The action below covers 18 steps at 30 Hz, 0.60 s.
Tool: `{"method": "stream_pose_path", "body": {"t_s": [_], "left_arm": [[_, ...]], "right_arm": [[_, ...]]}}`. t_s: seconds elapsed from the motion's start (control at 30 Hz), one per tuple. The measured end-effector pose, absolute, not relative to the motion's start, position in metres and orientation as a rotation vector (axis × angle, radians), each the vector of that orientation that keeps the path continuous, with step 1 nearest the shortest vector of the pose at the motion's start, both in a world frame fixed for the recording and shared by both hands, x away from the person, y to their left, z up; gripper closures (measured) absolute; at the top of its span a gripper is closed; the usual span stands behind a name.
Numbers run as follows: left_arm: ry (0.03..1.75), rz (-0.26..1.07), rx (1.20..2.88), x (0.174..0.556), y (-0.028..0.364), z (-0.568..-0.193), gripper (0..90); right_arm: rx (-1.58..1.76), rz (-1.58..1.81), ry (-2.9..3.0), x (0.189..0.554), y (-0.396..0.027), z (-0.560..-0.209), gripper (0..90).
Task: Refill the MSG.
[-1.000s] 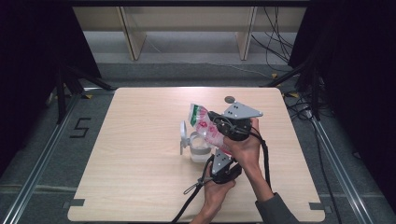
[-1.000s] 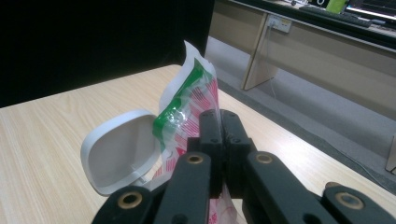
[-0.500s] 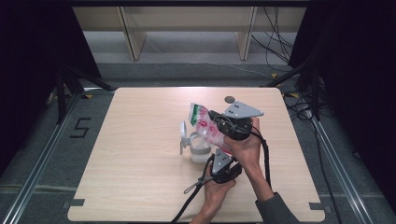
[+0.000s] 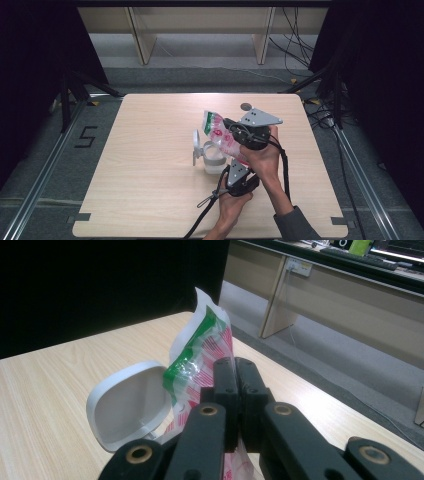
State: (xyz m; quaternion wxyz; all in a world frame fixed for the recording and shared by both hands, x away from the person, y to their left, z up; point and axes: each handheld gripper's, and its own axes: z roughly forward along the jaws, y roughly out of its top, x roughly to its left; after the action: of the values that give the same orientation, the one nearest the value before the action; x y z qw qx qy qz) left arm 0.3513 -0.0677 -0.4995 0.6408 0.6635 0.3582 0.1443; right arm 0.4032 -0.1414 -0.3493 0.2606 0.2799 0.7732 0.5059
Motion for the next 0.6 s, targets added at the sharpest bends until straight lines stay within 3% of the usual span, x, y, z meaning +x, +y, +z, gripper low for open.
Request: {"method": "stream_pose_path", "body": {"t_s": [0.6], "left_arm": [[0.817, 0.325, 1.506, 0.3505, -0.0684, -0.4992, 77.9]], "right_arm": [[0.756, 1.371, 2.089, 0.4036, -0.1402, -0.3502, 89.9]]}}
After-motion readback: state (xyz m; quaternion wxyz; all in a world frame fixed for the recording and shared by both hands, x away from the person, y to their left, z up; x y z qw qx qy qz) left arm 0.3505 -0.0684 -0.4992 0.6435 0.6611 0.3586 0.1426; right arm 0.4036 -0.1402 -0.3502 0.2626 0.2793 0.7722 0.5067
